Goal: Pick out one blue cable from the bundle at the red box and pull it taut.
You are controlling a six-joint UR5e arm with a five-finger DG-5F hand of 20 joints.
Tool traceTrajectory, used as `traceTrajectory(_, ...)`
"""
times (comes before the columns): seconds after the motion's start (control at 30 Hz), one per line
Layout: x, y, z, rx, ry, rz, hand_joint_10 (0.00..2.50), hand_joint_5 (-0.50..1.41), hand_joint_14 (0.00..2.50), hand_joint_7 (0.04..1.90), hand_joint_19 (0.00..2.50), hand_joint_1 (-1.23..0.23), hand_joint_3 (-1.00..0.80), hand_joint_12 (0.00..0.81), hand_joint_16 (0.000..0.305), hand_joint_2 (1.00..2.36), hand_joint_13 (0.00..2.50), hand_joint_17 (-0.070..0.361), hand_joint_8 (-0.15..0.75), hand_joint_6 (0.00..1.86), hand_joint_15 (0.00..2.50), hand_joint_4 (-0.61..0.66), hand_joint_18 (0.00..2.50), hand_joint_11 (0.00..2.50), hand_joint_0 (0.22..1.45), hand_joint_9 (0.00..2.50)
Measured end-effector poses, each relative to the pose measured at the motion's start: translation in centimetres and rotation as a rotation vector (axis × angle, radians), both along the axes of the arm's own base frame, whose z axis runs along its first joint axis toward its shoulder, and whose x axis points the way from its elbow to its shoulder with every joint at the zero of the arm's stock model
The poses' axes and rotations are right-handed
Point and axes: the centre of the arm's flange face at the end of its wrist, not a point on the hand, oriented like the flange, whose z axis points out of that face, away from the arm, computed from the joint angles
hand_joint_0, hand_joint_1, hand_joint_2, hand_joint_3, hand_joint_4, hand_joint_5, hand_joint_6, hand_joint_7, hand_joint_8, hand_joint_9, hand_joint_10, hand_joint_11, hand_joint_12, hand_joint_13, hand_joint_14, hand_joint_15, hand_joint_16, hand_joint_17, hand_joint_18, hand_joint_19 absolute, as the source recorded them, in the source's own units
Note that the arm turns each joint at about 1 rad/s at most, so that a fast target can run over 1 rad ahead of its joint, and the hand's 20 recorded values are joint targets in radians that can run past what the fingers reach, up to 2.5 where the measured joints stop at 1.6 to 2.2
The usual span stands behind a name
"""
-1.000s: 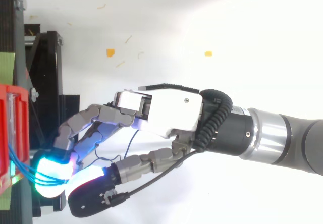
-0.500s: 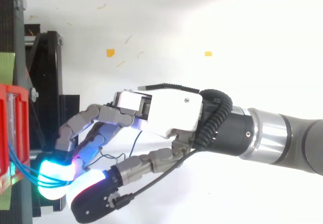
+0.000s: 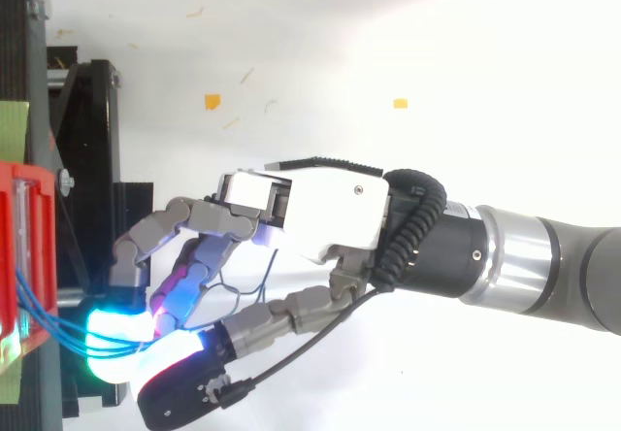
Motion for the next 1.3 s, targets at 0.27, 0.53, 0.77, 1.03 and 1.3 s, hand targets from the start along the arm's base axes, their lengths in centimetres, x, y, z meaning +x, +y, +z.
traceTrajectory(0.27,0.0,0.0,0.0,0.002,0.000,0.002,0.03,-0.07,0.03,0.90,0.66,-0.85,-0.23,0.365,0.051,1.02,1.05,0.114,0.298,0.93,0.67,0.09,0.87,0.90,0.61,1.24)
traceTrajectory(0.53,-0.1,-0.4,-0.1,-0.001,0.014,-0.001,0.03,-0.08,0.03,0.89,0.67,-0.79,-0.35,0.366,0.051,1.01,1.05,0.115,0.290,0.92,0.67,0.12,0.87,0.90,0.60,1.24)
traceTrajectory(0.77,-0.3,-1.1,0.1,0.012,0.038,0.000,0.03,-0.08,0.03,0.88,0.67,-0.70,-0.47,0.375,0.053,1.00,1.05,0.118,0.295,0.90,0.67,0.14,0.87,0.89,0.55,1.24)
traceTrajectory(1.03,-0.9,-1.9,1.4,0.017,0.085,0.009,0.03,-0.08,0.03,0.90,0.68,-0.58,-0.44,0.372,0.052,1.01,1.06,0.117,0.293,0.88,0.67,0.12,0.86,0.88,0.57,1.25)
traceTrajectory(1.3,-1.5,-2.3,2.8,0.014,0.108,0.006,0.03,-0.08,0.03,0.91,0.68,-0.70,-0.33,0.373,0.052,1.01,1.06,0.116,0.296,0.89,0.67,0.13,0.87,0.89,0.59,1.24)
